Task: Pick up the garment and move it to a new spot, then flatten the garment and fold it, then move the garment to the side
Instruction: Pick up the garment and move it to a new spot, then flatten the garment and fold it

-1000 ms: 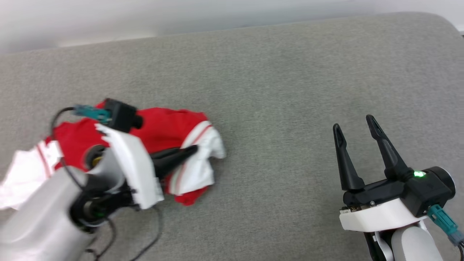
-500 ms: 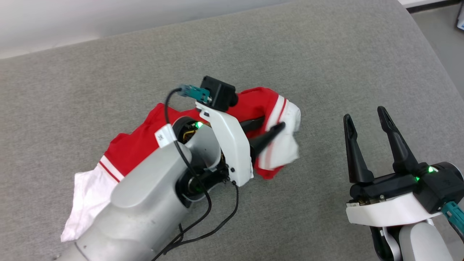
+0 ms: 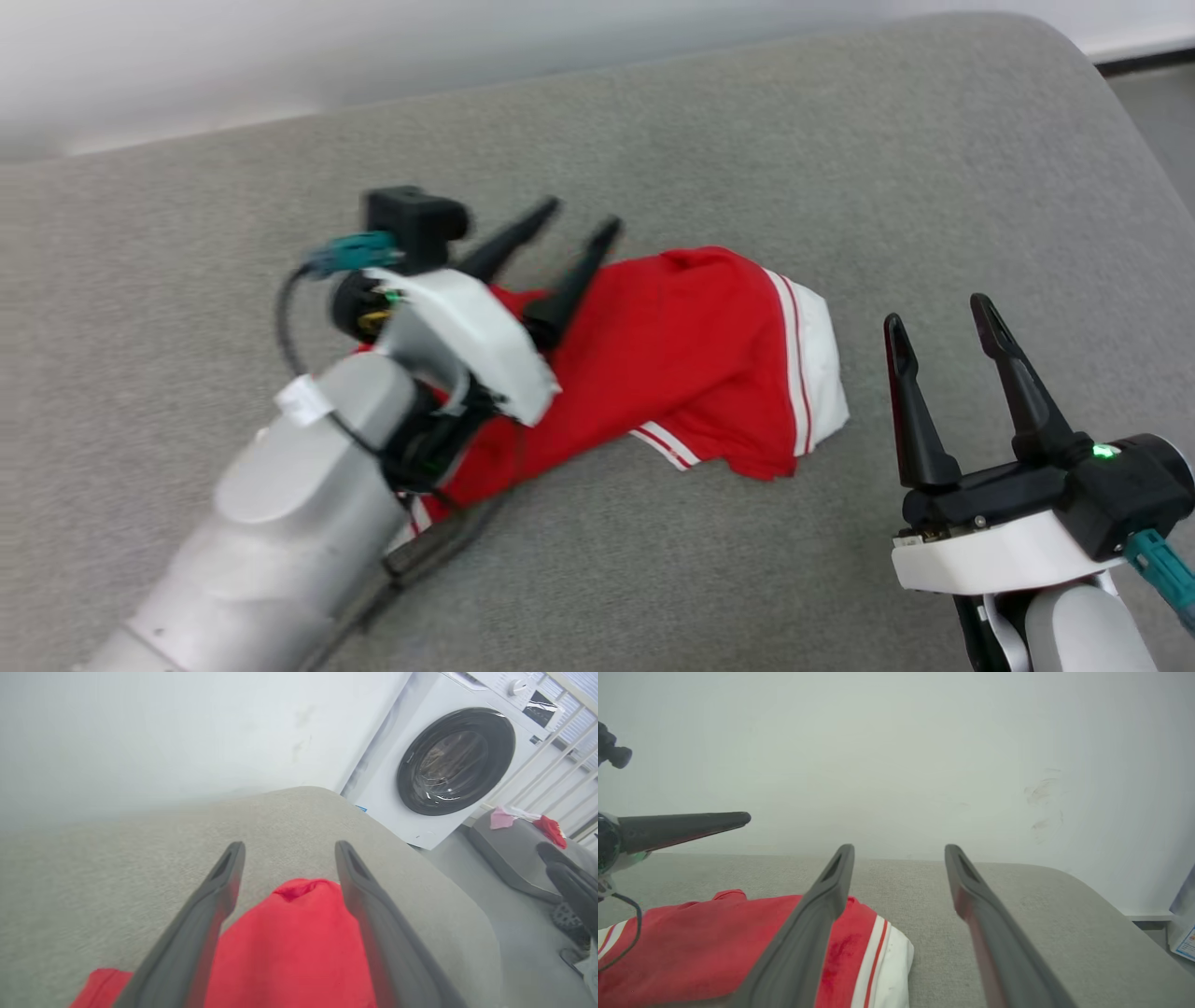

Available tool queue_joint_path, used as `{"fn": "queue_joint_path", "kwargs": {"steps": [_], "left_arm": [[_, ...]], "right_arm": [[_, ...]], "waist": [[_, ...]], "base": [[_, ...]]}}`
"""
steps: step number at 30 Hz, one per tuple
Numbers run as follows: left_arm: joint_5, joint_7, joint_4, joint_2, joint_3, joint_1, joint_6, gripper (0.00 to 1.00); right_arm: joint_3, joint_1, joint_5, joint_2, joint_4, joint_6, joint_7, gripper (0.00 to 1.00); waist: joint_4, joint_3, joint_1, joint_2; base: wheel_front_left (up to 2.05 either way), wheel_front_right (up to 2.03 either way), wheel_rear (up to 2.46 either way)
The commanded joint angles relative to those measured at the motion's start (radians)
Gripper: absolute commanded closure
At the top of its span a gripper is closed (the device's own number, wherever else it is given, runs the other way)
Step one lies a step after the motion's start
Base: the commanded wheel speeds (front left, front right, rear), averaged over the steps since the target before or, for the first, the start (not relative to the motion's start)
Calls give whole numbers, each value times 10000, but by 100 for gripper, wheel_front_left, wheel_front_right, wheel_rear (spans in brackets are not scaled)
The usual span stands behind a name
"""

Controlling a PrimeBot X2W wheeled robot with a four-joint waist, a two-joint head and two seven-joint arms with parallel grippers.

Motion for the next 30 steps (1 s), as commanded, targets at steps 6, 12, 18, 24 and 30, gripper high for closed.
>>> {"fn": "queue_joint_path", "kwargs": {"steps": [6, 12, 18, 24, 30], "left_arm": [[903, -1758, -423, 1240, 813, 744, 267, 0], [1966, -1960, -2069, 1957, 2728, 2706, 933, 0], [3289, -1952, -3803, 1507, 4685, 5331, 1283, 0], [4255, -1953, -4377, 425, 5509, 6973, 1097, 0], [4718, -1955, -4087, -157, 5732, 7460, 702, 0]], "right_arm": [[-219, 277, -314, 13, 82, -3, -24, 0], [-344, 510, -483, 13, 79, -3, -24, 0], [-444, 662, -548, 13, 18, -3, -23, 0], [-490, 785, -614, 13, -20, -3, -23, 0], [-523, 758, -568, 13, -63, -3, -24, 0]], "waist": [[1005, -867, 0, 0], [1451, -1244, 0, 0], [1660, -1373, 0, 0], [1749, -1379, 0, 0], [1697, -1306, 0, 0]], "base": [[0, 0, 0], [0, 0, 0], [0, 0, 0], [0, 0, 0], [0, 0, 0]]}}
